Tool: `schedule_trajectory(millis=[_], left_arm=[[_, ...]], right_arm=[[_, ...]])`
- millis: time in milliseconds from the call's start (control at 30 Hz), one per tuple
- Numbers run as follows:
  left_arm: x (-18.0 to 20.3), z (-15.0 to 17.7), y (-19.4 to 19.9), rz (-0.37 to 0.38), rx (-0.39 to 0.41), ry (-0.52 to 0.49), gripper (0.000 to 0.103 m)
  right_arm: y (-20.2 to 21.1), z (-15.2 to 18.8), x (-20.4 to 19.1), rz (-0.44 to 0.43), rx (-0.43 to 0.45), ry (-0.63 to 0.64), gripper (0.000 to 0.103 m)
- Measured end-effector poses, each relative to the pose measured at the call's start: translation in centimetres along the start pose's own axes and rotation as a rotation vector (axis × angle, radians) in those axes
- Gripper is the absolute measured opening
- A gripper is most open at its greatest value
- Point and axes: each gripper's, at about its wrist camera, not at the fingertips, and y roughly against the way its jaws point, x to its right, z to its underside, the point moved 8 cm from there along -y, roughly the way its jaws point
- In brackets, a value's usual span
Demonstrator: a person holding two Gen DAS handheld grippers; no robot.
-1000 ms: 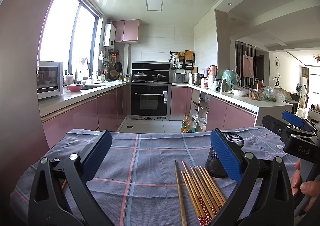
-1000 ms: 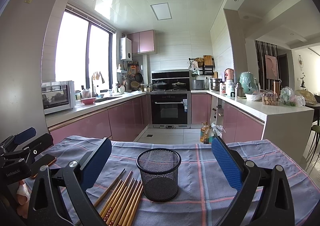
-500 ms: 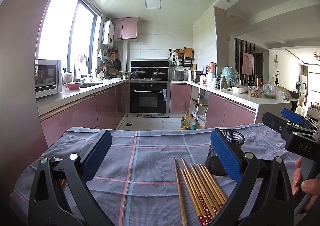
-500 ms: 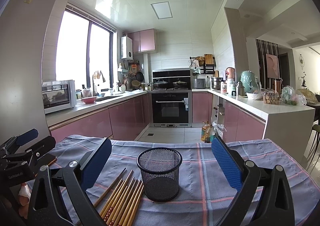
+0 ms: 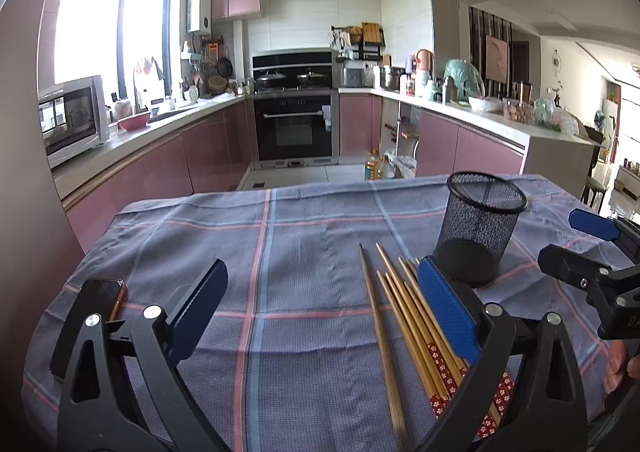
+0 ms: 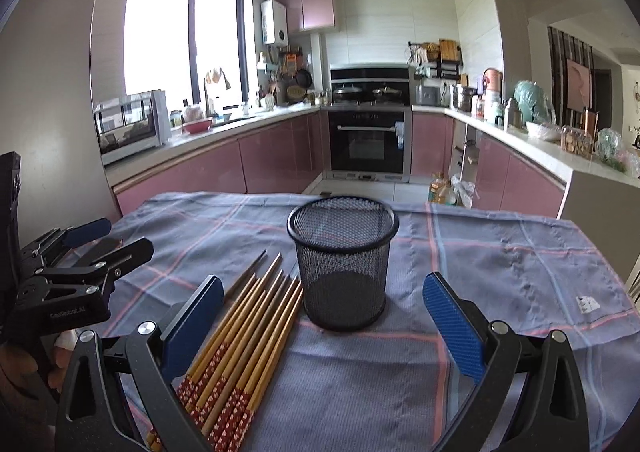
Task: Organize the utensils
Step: 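Close the left gripper on one chopstick while the right gripper grasps another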
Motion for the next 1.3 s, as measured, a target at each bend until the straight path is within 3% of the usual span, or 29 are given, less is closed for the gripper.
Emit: schedule_trajectory(millis=[200,467,600,767,1100,1200,1300], left_arm=[[1.2,2.8,-4.5,0.052,-0.158,-0.037,0.080],[2.2,4.4,-7.1,0.097,-0.244,-0.064,0.066],[2.6,4.9,-8.1,0.115,-0.280,-0.086,0.061],[3.1,5.8,-9.2,0.140,-0.343,-0.088,0.046],[4.0,5.8,-11.3,0.194,-0.398,-0.094,0.044],[4.1,5.5,-11.9,0.202,-0.407,-0.080,0.035],[4.4,5.3,-12.2,0.213,-0.413,-0.070,0.019]], right_arm=[[-3.5,3.4,-0.9,-0.034,-0.200,0.013,0.081],[-5.3,5.1,-1.9,-0.056,-0.309,0.014,0.062],[-5.7,5.4,-1.9,-0.062,-0.334,0.016,0.057],[-6.0,5.3,-1.6,-0.054,-0.358,0.027,0.043],[-7.5,4.6,-2.2,-0.045,-0.369,0.069,0.031],[-7.6,4.5,-2.2,-0.054,-0.365,0.060,0.025],[-7.7,4.4,-2.2,-0.089,-0.374,0.035,0.009]])
